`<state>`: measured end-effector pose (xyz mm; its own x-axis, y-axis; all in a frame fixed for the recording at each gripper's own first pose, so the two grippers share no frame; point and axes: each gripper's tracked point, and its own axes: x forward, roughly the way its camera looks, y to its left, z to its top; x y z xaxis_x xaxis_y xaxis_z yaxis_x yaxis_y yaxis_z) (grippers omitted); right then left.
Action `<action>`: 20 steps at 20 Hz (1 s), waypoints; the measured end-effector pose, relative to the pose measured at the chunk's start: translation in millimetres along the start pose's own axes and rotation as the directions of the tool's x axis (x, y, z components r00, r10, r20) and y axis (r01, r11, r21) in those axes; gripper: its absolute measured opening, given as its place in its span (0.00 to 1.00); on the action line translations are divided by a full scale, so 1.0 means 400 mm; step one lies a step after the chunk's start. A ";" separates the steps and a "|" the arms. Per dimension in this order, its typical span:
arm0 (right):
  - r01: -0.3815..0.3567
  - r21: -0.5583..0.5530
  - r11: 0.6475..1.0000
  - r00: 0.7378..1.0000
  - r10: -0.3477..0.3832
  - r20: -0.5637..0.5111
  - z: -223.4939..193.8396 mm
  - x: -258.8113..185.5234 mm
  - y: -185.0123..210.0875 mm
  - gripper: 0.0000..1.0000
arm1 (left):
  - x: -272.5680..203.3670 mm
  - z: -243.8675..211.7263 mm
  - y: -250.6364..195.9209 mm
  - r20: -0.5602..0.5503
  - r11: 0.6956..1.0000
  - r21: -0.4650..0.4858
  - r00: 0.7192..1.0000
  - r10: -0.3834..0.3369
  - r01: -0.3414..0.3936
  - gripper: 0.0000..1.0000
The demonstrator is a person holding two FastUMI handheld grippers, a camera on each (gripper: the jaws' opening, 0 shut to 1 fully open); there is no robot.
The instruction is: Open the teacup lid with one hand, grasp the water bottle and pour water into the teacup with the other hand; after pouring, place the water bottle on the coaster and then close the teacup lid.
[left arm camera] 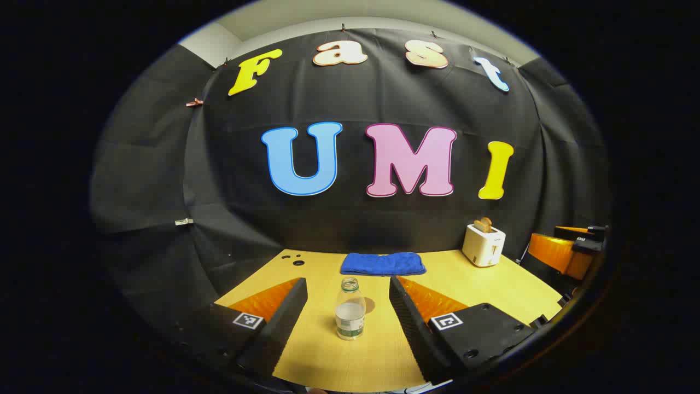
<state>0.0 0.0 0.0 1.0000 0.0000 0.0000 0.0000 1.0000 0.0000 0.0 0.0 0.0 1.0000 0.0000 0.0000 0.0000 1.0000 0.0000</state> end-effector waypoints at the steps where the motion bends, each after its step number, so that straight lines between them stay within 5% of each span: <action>1: 0.002 -0.018 1.000 1.000 -0.002 -0.006 -0.007 0.009 -0.001 0.98 | 0.003 0.005 -0.010 -0.001 1.000 -0.008 1.000 -0.014 0.014 0.95; 7: -0.005 -0.032 0.999 1.000 0.005 -0.017 -0.006 0.048 0.046 0.98 | 0.037 0.004 -0.030 0.010 0.994 0.036 0.994 -0.107 0.107 0.96; 20: -0.045 -0.064 0.997 0.996 0.040 -0.081 -0.069 0.117 0.132 0.98 | 0.090 -0.088 0.044 -0.068 0.993 0.007 0.990 -0.121 0.122 0.94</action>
<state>46.6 52.6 -27.8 0.9960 0.0395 -0.0806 -0.0448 0.9969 -0.0641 35.9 17.6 -35.2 0.9903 -0.1210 -0.0684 0.1217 0.9925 0.0069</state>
